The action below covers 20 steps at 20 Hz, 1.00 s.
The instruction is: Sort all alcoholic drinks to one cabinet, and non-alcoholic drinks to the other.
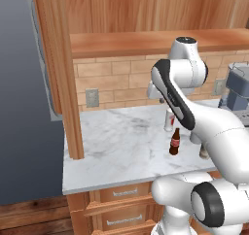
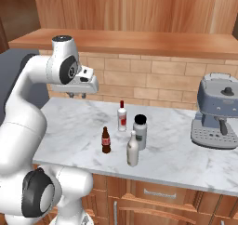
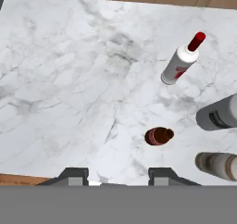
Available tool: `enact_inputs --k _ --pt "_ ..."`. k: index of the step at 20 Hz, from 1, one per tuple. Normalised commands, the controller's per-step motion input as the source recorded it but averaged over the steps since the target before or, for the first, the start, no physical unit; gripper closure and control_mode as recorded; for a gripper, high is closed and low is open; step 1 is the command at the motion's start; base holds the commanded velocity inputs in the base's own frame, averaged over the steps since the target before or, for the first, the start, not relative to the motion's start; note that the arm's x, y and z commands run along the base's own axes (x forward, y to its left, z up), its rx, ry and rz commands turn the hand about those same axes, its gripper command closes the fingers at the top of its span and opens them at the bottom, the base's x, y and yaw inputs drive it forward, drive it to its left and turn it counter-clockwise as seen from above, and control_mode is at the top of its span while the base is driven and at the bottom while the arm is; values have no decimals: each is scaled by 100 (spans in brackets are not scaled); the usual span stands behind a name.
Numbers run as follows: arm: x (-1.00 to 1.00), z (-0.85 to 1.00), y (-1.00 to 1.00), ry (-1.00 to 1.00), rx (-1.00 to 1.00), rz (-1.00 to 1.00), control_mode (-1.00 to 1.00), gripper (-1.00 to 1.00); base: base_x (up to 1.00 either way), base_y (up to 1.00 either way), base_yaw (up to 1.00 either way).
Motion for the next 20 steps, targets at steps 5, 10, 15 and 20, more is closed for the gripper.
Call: enact_inputs --k 5,10,15,20 --pt "-1 0 0 -3 0 0 -100 -100 0 0 0" --pt "-5 0 -25 -13 4 0 -100 -100 0 0 0" --pt "-1 0 -51 -12 11 0 -100 -100 0 0 0" --pt "0 0 -52 -6 8 0 -100 -100 0 0 0"
